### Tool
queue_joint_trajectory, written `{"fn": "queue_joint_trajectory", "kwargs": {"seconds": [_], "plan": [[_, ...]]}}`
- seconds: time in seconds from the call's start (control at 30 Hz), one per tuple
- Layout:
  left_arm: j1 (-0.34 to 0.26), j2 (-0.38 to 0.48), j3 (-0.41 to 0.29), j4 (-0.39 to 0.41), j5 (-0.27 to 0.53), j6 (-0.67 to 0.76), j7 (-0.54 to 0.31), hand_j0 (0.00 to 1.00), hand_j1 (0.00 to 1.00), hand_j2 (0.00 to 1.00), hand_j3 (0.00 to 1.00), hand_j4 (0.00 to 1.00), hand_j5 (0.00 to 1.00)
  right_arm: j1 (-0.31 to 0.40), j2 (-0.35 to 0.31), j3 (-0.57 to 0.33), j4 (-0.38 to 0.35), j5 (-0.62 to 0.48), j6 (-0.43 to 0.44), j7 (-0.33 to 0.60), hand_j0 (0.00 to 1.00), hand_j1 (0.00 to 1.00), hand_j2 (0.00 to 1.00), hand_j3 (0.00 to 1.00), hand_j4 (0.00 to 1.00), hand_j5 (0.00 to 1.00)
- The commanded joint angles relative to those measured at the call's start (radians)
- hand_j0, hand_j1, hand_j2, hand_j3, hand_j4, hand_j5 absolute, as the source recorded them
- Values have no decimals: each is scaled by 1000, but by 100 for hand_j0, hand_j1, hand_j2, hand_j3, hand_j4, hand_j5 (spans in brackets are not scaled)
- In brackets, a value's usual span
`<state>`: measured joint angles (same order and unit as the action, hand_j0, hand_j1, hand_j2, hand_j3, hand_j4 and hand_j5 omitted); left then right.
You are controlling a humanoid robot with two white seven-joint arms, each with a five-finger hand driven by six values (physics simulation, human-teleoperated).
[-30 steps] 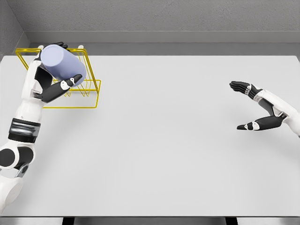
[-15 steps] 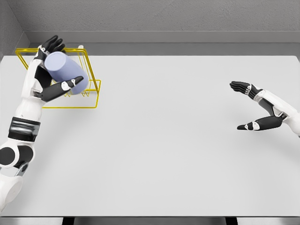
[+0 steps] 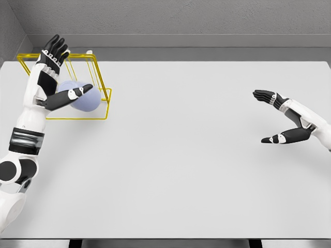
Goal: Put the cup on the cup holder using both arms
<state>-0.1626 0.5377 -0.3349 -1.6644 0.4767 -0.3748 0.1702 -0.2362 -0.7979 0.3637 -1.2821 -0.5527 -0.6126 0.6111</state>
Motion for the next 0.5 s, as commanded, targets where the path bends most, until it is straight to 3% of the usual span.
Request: {"fn": "queue_joint_trajectory", "kwargs": {"seconds": [0.0,0.47], "plan": [[0,1,0,-3,0,-1,0,100,100,100,100,100,100,0,-1,0,0,-7,2,0,100,100,100,100,100,100],[52,7,79,-78,-9,-15,0,100,100,100,100,100,100,-3,11,-9,9,-7,2,0,100,100,100,100,100,100]]}}
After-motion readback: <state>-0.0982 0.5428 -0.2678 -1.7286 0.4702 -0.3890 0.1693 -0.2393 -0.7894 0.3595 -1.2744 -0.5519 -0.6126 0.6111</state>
